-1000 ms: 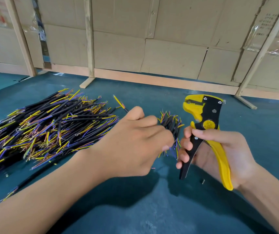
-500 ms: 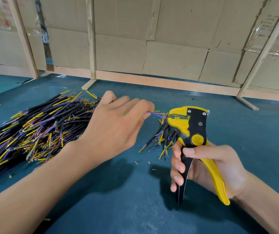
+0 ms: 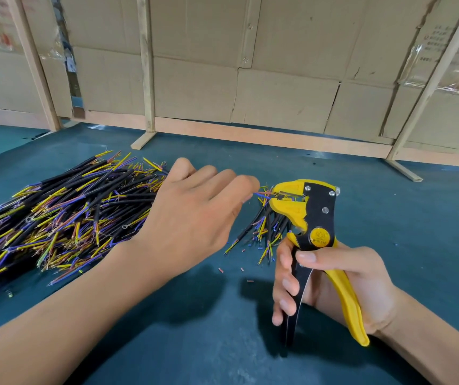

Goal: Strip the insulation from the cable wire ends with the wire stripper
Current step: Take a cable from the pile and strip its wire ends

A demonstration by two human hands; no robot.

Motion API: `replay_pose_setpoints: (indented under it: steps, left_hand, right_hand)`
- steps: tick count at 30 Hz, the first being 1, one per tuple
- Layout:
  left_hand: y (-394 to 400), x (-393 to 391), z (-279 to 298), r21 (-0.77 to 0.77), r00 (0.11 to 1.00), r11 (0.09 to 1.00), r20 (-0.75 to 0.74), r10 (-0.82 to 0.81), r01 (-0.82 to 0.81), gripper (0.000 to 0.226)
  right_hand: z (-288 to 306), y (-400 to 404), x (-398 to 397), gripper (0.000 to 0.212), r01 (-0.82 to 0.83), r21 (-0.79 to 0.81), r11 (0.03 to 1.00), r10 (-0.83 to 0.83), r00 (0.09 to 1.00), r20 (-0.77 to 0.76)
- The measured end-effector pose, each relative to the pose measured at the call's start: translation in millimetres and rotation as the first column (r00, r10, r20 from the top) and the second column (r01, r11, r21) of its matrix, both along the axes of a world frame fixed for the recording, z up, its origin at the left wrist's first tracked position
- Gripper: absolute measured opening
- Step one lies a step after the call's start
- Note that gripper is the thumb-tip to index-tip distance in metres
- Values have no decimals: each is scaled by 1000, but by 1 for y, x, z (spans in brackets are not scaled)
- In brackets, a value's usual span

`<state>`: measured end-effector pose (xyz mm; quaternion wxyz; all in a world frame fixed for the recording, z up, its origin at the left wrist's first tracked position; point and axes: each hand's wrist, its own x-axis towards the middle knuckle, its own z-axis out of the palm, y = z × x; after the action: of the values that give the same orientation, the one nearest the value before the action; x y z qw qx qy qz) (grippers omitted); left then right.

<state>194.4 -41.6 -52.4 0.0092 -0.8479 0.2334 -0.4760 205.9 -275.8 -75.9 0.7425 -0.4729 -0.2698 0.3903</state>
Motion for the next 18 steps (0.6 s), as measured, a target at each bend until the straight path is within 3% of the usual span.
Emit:
replay_pose_setpoints:
  steps: [7,18]
  left_hand:
    - [-6,-6,0,-120,996,992,-72,-47,38,17]
    - [-20,-13,-2,-168,992,982,-78,-100,86,21]
  right_hand:
    - [0,0,-1,19,-2,0,1000,2,1000,4]
    - [4,5,-7,18,41,-26,999,-39,996,76]
